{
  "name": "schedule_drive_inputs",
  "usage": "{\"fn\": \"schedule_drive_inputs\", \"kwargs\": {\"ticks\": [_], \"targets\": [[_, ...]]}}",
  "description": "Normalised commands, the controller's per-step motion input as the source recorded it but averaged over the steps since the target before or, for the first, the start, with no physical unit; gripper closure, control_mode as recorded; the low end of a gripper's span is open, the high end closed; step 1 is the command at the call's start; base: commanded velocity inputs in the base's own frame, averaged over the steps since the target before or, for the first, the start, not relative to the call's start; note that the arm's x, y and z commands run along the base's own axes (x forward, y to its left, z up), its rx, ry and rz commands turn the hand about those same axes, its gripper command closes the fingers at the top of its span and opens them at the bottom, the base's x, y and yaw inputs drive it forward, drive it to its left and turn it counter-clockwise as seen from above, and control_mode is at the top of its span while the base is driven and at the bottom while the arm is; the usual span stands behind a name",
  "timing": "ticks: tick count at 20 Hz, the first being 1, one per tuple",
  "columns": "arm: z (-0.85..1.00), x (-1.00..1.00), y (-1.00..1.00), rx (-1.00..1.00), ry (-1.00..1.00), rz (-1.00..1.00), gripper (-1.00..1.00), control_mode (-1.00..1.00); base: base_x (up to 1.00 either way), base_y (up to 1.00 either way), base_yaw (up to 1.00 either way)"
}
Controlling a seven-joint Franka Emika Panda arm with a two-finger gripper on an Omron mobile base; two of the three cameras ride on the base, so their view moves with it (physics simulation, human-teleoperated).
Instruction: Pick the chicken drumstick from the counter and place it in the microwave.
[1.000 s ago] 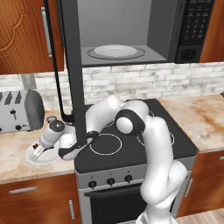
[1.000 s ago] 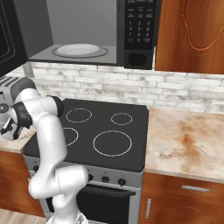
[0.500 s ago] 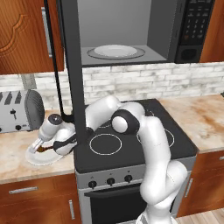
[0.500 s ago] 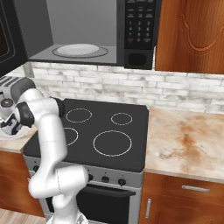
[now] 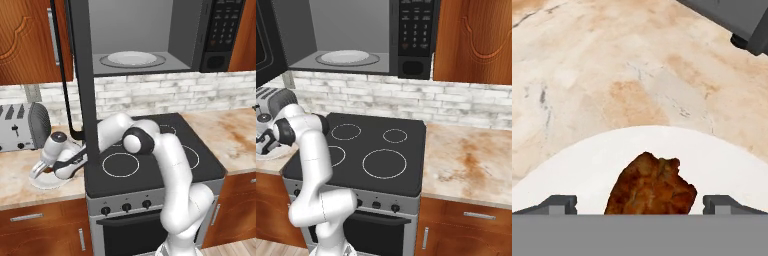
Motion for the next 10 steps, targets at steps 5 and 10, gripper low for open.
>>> {"fn": "schedule_drive_inputs", "kwargs": {"ticks": [5, 10], "targets": [[-0.24, -0.22, 0.00, 0.00, 0.10, -0.09, 1.00, -1.00, 0.00, 0.00, 0.00], [-0.12, -0.26, -0.15, 0.00, 0.08, -0.10, 1.00, -1.00, 0.00, 0.00, 0.00]]}}
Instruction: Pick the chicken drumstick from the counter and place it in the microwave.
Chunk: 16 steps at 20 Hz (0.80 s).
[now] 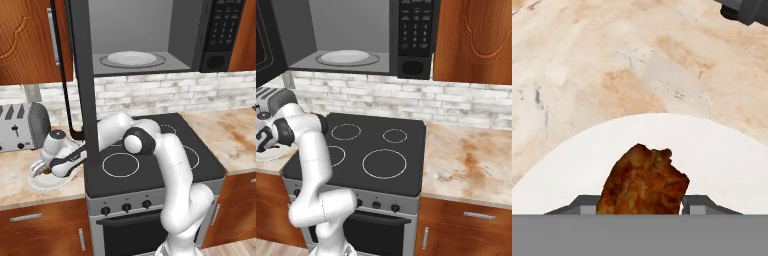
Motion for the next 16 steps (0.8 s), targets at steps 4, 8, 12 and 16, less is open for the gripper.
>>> {"fn": "schedule_drive_inputs", "kwargs": {"ticks": [4, 8, 12, 16], "targets": [[-0.16, -0.24, -0.35, 0.00, 0.01, -0.10, 1.00, -1.00, 0.00, 0.00, 0.00], [0.08, -0.11, -0.66, 0.00, -0.03, -0.09, 1.00, -1.00, 0.00, 0.00, 0.00], [0.82, -0.45, -1.00, 0.01, -0.10, -0.08, 1.00, -1.00, 0.00, 0.00, 0.00], [0.85, -0.75, -1.00, 0.02, -0.03, -0.12, 1.00, -1.00, 0.00, 0.00, 0.00]]}}
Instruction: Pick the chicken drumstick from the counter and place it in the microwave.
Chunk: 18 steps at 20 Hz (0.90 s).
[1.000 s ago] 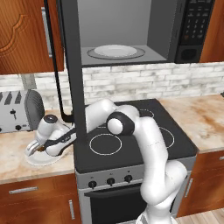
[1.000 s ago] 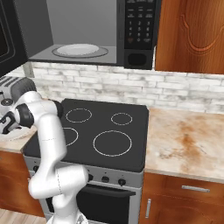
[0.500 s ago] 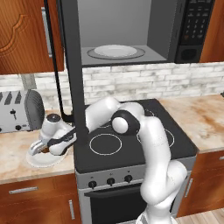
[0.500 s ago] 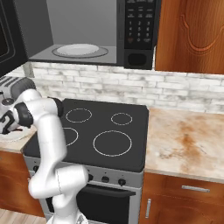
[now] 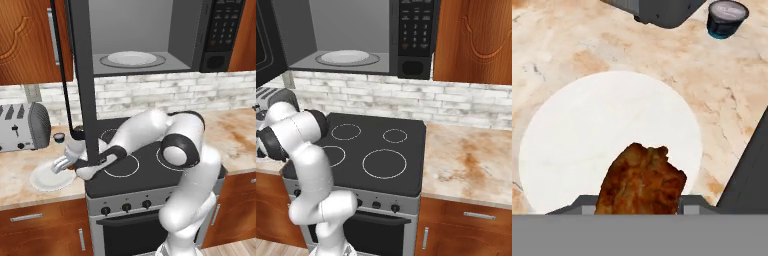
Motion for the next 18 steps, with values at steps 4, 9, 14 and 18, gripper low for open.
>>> {"fn": "schedule_drive_inputs", "kwargs": {"ticks": [4, 9, 14, 18], "targets": [[0.99, -0.69, -1.00, 0.06, 0.00, -0.16, 1.00, -1.00, 0.00, 0.00, 0.00], [1.00, -0.27, -1.00, 0.03, 0.01, -0.12, 1.00, -1.00, 0.00, 0.00, 0.00], [1.00, -0.15, -1.00, 0.00, 0.08, -0.03, 1.00, -1.00, 0.00, 0.00, 0.00], [1.00, -0.23, -1.00, 0.00, 0.08, 0.00, 1.00, -1.00, 0.00, 0.00, 0.00]]}}
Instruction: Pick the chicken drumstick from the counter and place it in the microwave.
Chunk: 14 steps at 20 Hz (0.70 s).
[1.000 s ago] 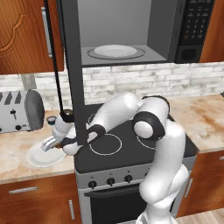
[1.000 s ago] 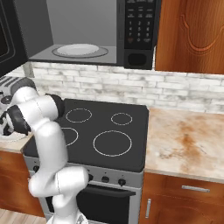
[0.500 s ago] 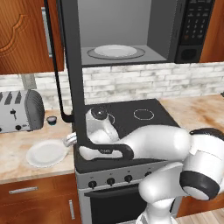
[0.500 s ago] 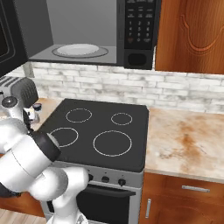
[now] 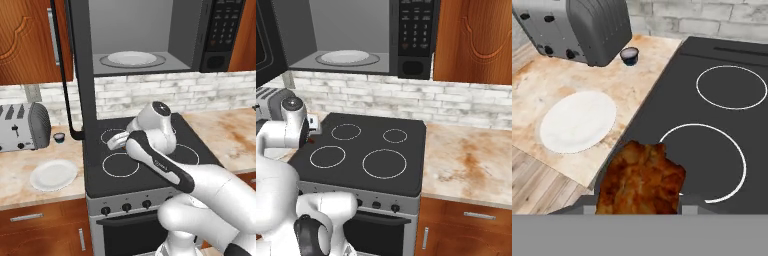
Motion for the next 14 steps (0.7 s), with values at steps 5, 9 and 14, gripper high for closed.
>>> {"fn": "schedule_drive_inputs", "kwargs": {"ticks": [5, 9, 14], "targets": [[1.00, -0.02, -0.74, -0.09, 0.08, 0.00, 1.00, -1.00, 0.00, 0.00, 0.00], [1.00, 0.23, -0.34, -0.13, 0.03, 0.00, 1.00, -1.00, 0.00, 0.00, 0.00], [1.00, 0.78, 0.02, -0.11, -0.05, -0.02, 1.00, -1.00, 0.00, 0.00, 0.00]]}}
